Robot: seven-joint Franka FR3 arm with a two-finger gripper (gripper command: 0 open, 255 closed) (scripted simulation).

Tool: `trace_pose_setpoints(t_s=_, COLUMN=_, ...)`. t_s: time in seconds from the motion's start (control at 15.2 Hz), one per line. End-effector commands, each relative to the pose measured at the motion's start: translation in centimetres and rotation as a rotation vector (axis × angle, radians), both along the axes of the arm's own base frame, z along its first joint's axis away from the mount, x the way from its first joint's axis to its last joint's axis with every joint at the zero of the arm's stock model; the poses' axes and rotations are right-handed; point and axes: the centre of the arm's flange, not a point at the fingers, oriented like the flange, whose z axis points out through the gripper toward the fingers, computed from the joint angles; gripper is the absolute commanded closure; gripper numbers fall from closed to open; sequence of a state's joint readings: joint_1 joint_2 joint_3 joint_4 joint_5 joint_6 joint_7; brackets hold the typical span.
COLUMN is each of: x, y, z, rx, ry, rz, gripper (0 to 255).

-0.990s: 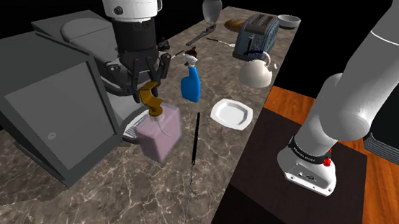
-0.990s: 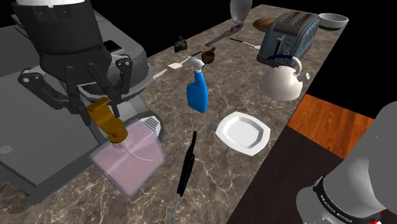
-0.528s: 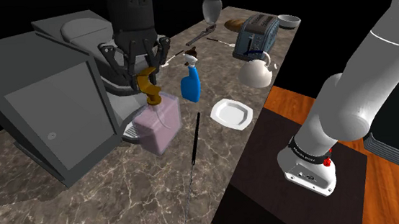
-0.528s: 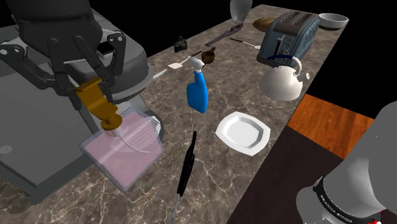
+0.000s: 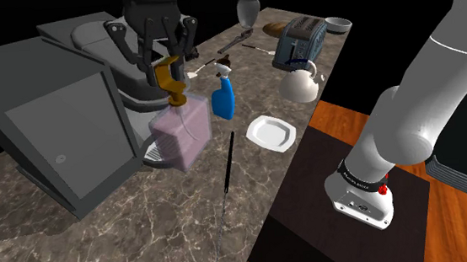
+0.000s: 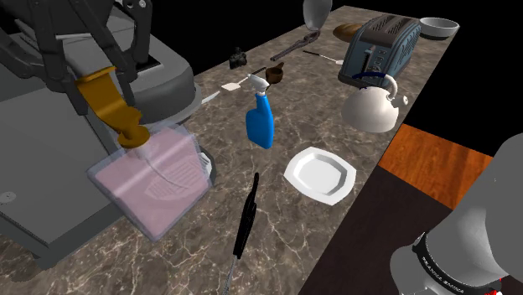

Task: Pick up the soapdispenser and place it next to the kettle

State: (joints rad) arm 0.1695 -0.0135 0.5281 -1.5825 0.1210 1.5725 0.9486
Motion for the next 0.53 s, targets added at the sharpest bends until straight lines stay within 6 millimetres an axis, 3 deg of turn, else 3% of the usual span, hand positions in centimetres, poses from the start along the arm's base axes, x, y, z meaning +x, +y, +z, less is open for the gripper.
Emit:
trace_pose_setpoints(t_s=0.0, x=0.0, y=-0.1, z=1.0, rx=0.0, ry=0.0, rz=0.0, gripper=255)
trace_pose_setpoints(t_s=0.46, x=0.0, y=-0.1, z=4.7, rx=0.0, ry=0.0, rz=0.0, gripper=255)
